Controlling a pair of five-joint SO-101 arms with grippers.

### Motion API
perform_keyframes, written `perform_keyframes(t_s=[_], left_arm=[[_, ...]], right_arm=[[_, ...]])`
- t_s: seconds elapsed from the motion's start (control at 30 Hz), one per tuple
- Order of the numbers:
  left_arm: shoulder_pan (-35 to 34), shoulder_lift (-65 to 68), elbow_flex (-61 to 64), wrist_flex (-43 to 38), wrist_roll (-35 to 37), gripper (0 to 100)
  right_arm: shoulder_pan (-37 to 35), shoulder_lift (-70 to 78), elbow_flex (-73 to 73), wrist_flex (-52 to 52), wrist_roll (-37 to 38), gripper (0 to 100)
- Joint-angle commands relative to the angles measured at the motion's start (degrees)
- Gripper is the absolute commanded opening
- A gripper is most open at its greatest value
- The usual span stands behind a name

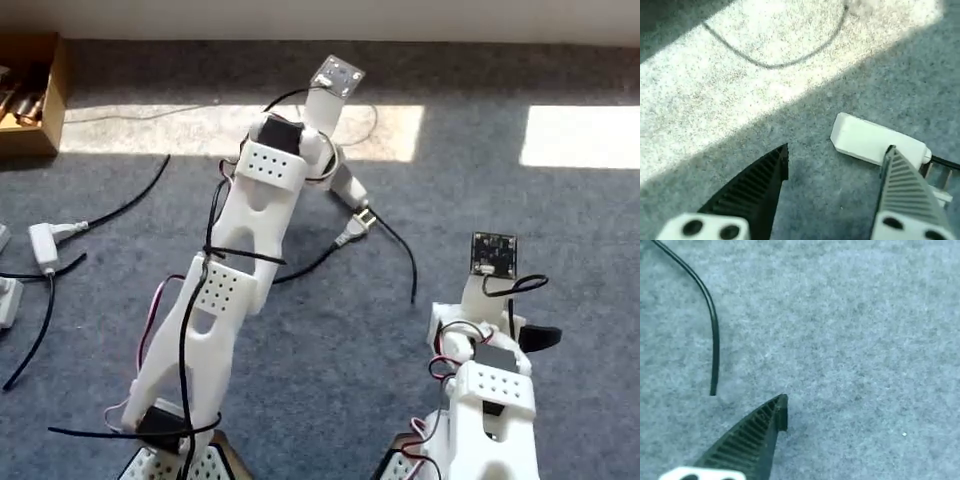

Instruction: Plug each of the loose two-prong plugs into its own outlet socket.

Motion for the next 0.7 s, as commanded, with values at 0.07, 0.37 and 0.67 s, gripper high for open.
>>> perform_keyframes(t_s=[0.07, 0.37, 0.67], left_arm=[[0.48, -3.03, 7.16, -7.12, -0.09, 29], [2.77, -3.38, 10.24, 0.88, -9.14, 29], [5.93, -3.12, 10.33, 15.3, -23.12, 28]], right_arm=[[-0.4, -1.1, -0.57, -0.92, -0.18, 59.3], [-0.4, -1.1, -0.66, -0.92, -0.18, 59.3], [-0.48, -1.1, -0.66, -0.92, -0.09, 59.3]])
